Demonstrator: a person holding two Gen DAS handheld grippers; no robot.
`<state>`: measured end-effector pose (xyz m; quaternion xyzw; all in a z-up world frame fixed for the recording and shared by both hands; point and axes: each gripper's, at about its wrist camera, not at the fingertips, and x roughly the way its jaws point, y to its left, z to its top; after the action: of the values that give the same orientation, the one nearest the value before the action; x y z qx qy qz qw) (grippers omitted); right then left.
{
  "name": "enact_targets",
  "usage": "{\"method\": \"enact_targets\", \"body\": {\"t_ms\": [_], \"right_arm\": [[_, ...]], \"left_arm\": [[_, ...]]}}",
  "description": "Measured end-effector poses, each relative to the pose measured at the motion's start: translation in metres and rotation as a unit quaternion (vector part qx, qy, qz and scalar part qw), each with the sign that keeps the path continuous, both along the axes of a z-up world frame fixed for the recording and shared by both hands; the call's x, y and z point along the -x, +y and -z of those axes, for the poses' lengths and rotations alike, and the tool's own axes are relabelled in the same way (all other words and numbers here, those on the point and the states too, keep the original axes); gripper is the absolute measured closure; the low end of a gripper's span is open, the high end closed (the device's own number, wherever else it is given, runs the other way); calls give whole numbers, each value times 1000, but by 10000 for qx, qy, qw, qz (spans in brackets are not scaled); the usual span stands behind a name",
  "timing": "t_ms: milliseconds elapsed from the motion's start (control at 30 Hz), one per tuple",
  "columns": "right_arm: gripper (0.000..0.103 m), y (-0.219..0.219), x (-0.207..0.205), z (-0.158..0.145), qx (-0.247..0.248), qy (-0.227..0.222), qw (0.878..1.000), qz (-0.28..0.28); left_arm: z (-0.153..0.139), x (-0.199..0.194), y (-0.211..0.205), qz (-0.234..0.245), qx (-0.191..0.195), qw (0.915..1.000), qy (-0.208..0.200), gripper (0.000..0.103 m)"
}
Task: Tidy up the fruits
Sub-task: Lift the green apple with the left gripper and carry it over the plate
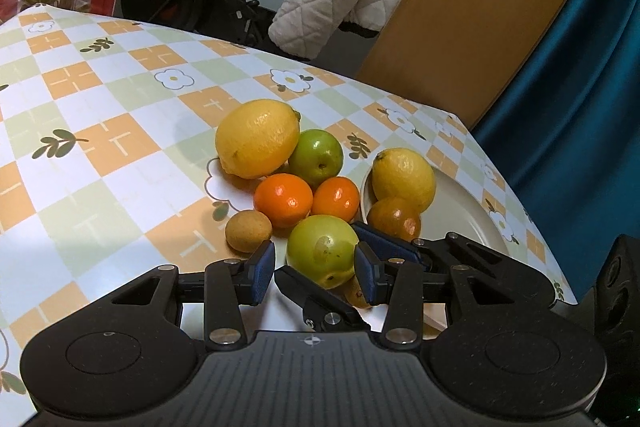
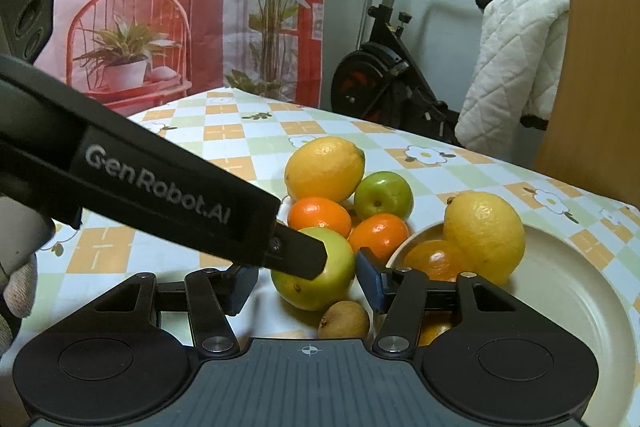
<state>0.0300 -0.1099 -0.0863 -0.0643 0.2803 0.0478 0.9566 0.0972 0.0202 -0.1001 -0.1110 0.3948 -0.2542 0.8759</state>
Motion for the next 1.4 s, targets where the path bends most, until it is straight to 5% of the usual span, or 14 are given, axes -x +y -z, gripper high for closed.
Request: {"method": "enact_targets", "body": {"t_ms": [867, 1400], "right_arm": [[60, 6, -3, 3, 256, 41, 9996, 90], [60, -8, 24, -12, -170, -328, 9992, 127]], "left_arm": [[6, -1, -6, -22, 53, 10000, 46, 53], [-17, 24, -15, 126, -182, 9994, -277, 53]]}}
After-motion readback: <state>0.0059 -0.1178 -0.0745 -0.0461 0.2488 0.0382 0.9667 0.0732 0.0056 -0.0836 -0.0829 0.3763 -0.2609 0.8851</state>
